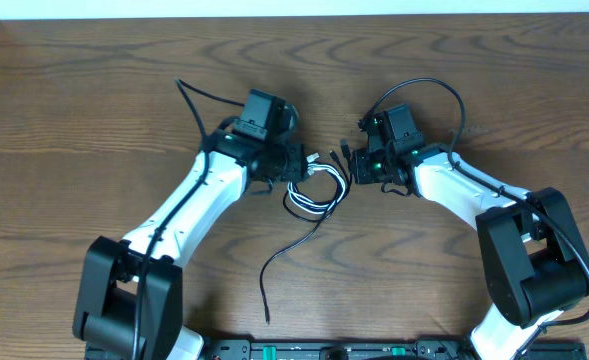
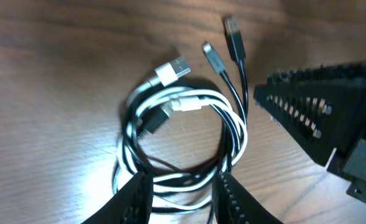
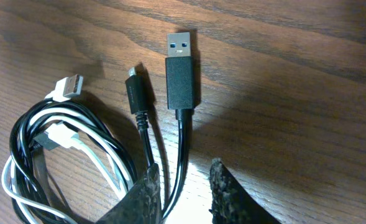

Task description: Untangle cables

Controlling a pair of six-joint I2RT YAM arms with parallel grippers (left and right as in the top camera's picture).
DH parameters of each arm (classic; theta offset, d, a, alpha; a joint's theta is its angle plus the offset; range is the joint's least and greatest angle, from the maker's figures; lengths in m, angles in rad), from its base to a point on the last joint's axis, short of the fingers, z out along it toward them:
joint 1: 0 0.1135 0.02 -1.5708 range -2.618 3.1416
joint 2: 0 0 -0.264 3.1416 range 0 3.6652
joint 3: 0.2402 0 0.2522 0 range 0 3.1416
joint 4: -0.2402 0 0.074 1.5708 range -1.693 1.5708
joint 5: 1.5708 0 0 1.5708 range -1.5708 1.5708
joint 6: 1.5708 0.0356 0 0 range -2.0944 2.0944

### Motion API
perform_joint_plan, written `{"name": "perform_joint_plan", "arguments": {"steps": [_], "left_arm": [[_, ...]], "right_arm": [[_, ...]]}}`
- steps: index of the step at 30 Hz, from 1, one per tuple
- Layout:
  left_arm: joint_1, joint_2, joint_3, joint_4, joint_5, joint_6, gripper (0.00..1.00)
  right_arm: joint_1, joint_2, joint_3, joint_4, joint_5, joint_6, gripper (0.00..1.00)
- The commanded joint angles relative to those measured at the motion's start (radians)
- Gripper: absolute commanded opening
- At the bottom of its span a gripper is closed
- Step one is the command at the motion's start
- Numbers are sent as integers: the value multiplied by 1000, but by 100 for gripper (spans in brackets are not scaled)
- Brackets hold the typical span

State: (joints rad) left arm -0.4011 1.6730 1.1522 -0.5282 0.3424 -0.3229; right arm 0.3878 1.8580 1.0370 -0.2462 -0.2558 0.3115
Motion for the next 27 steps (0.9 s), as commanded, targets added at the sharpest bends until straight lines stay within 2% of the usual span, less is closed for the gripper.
{"name": "perform_joint_plan", "arguments": {"steps": [1, 5, 12, 15, 19, 23, 27], "left_arm": [[-45, 18, -31, -10, 5, -103, 35], [-80, 40, -51, -10, 5, -128, 35], [-122, 99, -52, -10, 5, -128, 34], [-123, 111, -52, -22, 5, -128, 34], [-122, 121, -52, -95, -124, -180, 34], [-122, 121, -52, -127, -179, -179, 35], [-122, 121, -56, -126, -205, -179, 35]], "right_arm": [[0, 5, 12, -1, -43, 10, 27], [0, 5, 12, 12, -151, 10, 37], [23, 6, 12, 23, -183, 10, 36], [42, 6, 12, 23, -159, 10, 35], [90, 12, 12, 28, -62, 39, 32], [118, 12, 12, 26, 35, 44, 29], [123, 12, 12, 27, 40, 48, 19]]}}
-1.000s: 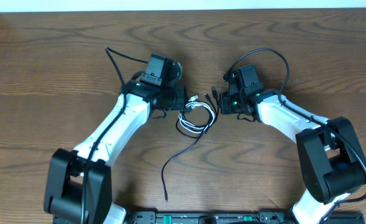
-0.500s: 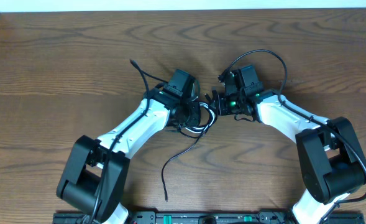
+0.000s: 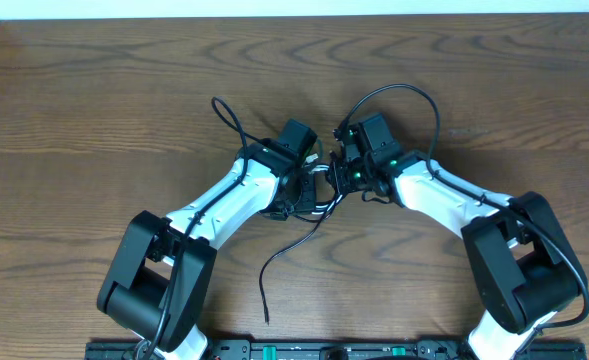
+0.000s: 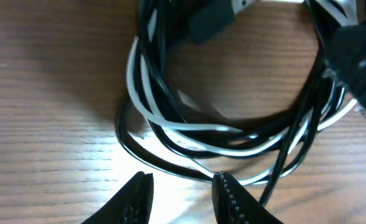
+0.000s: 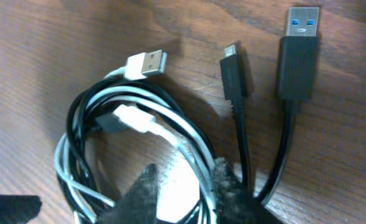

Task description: Untangle cables

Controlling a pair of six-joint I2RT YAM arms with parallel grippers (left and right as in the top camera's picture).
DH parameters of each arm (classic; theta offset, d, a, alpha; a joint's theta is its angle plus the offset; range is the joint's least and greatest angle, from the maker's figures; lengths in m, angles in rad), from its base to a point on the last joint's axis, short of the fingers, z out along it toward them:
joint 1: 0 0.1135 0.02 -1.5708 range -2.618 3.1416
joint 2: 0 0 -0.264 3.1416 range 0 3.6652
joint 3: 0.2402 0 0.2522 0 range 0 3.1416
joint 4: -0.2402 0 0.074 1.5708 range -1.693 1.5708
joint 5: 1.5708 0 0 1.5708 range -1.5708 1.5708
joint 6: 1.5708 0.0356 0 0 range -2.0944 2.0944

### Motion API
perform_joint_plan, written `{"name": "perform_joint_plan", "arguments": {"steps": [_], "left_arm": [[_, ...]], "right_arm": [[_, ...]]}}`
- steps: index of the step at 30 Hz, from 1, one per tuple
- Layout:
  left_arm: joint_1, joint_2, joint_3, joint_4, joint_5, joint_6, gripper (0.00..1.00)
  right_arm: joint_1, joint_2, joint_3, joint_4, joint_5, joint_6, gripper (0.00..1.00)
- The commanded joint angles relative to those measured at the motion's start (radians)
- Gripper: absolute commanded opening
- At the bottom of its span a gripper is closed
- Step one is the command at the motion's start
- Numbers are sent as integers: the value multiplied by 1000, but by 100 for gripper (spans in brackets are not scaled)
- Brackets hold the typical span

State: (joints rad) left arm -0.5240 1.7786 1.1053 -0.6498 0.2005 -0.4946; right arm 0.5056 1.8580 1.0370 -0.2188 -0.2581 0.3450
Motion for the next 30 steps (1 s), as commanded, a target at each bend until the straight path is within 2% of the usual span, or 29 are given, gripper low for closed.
{"name": "perform_joint_plan", "arguments": {"steps": [1, 4, 10, 15, 17, 21, 23, 26, 30], "left_arm": [[1, 15, -9, -5, -98, -8, 35], [2, 15, -9, 1, -158, -8, 38], [2, 15, -9, 2, -159, -8, 38], [2, 15, -9, -2, -156, -8, 39], [2, 15, -9, -6, -156, -7, 39], [2, 15, -8, -24, -155, 39, 39], [2, 15, -8, -26, -100, 81, 40], [2, 15, -7, -11, 88, 186, 52], [-5, 15, -7, 34, 178, 214, 57]], "right_arm": [[5, 12, 12, 0, 43, 14, 13], [5, 12, 12, -1, 47, 14, 1], [-2, 12, 12, -2, 76, 22, 1], [-3, 12, 12, -21, 17, 71, 14], [-14, 8, 26, -50, -84, 70, 22], [-45, 5, 72, -140, -180, 69, 30], [-59, 5, 75, -164, -182, 69, 31], [-69, 5, 75, -198, -174, 69, 31], [-64, 8, 74, -201, -112, 70, 22]]}}
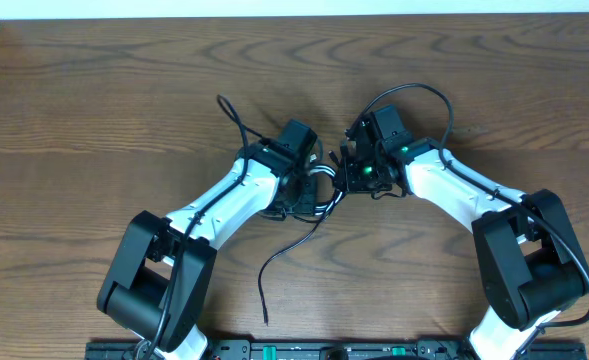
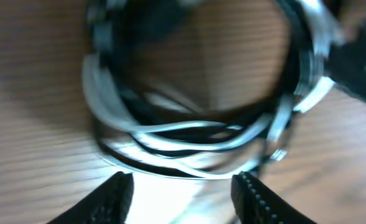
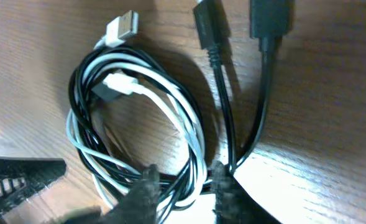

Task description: Untangle cables

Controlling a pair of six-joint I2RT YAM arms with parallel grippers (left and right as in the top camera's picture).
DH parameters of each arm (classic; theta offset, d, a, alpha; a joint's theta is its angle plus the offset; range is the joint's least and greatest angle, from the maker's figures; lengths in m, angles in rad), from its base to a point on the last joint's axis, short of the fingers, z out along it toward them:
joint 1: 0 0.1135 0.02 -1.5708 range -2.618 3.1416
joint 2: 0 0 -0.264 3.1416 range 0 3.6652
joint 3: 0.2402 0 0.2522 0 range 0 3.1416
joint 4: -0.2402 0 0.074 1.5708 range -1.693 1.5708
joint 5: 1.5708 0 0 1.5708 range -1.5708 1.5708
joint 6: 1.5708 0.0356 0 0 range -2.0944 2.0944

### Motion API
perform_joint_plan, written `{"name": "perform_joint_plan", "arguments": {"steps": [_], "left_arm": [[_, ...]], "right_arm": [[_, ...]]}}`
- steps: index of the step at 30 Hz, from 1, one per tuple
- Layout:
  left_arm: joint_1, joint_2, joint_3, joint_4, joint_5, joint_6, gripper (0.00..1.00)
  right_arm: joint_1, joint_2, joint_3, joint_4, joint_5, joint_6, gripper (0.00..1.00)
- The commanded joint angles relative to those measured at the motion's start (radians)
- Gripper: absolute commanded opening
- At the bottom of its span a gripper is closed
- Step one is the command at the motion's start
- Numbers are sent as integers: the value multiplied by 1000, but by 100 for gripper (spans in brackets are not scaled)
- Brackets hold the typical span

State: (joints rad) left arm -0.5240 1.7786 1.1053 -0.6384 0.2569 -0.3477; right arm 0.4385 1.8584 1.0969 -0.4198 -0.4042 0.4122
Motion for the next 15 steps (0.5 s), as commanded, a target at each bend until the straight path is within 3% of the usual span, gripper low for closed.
{"name": "perform_joint_plan", "arguments": {"steps": [1, 8, 12, 15], "left_arm": [[-10, 15, -7, 35, 121, 68, 58], [-37, 15, -8, 72, 106, 85, 59], [-36, 15, -8, 42, 3, 85, 59], [-36, 15, -8, 24, -27, 85, 59]], "right_arm": [[10, 10, 14, 0, 45, 3, 22], [47, 60, 14, 27, 99, 22, 23], [47, 76, 14, 35, 99, 37, 20], [48, 79, 14, 55, 99, 37, 12]]}}
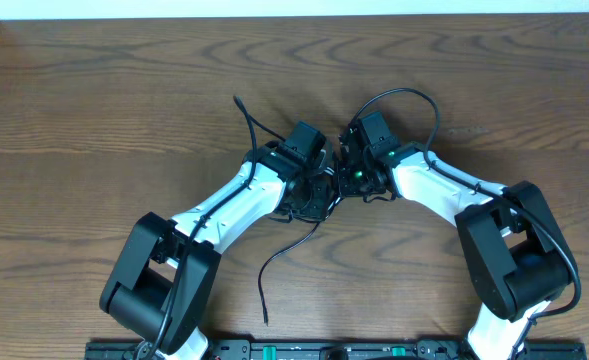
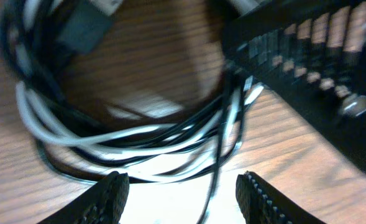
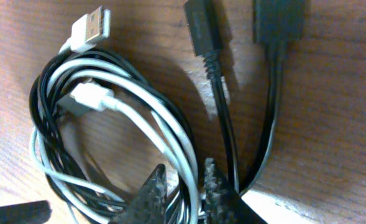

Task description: Untangle cables

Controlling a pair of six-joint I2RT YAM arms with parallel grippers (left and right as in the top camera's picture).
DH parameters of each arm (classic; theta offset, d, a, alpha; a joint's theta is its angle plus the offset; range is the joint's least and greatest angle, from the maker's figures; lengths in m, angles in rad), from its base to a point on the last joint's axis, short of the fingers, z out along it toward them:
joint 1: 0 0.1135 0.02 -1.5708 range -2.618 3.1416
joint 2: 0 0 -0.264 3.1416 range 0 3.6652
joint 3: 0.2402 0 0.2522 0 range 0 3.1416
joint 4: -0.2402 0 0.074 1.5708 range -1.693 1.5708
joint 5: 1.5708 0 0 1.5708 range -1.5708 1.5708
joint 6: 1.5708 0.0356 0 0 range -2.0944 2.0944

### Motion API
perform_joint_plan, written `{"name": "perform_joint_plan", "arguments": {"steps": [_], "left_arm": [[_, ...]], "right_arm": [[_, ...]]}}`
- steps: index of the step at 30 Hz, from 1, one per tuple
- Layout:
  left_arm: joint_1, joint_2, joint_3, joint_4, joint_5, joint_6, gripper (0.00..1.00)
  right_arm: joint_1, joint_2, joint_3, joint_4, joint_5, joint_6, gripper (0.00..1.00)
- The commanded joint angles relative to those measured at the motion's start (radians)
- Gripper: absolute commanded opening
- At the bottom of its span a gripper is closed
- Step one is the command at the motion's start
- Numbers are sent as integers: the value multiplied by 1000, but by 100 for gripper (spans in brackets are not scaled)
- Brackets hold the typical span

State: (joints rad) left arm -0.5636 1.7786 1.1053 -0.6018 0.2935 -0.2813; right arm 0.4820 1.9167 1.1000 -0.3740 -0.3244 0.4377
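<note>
A tangled coil of black and white cables (image 1: pixel 317 197) lies on the table between my two arms. Its white USB plug (image 3: pixel 86 28) and two black plugs (image 3: pixel 201 25) point away from the right wrist. My right gripper (image 3: pixel 183 190) is shut on white and black strands at the coil's right side. The two black leads run just beside its right finger. My left gripper (image 2: pixel 183 199) stands wide open over the coil's near side, with a black strand crossing its gap. The right gripper's finger (image 2: pixel 294 56) fills the upper right of the left wrist view.
A loose black cable tail (image 1: pixel 279 255) trails from the coil toward the table's front edge. Each arm's own black lead loops above its wrist, one at the left (image 1: pixel 246 112) and one at the right (image 1: pixel 414 95). The two grippers are almost touching over the coil.
My left gripper has shifted right, close against the right gripper, and remains wide open. The right gripper's fingers have narrowed onto the coil's strands and sit lower on the coil.
First the grippers stood apart on either side of the coil, the right fingers straddling the two black leads. Then both were at the coil, the left with a narrow gap. Then the left stood wide open. Now the right grips the coil's strands.
</note>
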Motion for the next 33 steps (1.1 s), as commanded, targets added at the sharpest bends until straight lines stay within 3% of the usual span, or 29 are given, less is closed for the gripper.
{"name": "perform_joint_plan", "arguments": {"steps": [1, 5, 8, 10, 14, 19, 23, 33], "left_arm": [[3, 15, -8, -14, -63, 19, 59], [7, 15, -8, -39, -81, 19, 59], [34, 15, -8, -83, -111, 18, 59], [78, 15, -7, -99, -111, 0, 59], [131, 14, -7, -96, -94, -46, 59], [195, 13, -7, -63, 87, -45, 59], [231, 10, -7, -39, 165, -45, 59], [356, 1, -5, 79, 553, -46, 59]], "right_arm": [[4, 21, 11, 21, 18, 11, 4], [-13, 19, 11, 41, -52, -11, 1], [-66, 13, 13, 46, -224, -50, 1], [-129, 11, 13, 68, -446, -106, 1], [-190, 11, 13, 68, -581, -134, 1], [-251, 11, 13, 68, -750, -185, 1], [-272, 11, 13, 63, -760, -185, 1], [-295, 11, 13, 51, -771, -185, 1]]}}
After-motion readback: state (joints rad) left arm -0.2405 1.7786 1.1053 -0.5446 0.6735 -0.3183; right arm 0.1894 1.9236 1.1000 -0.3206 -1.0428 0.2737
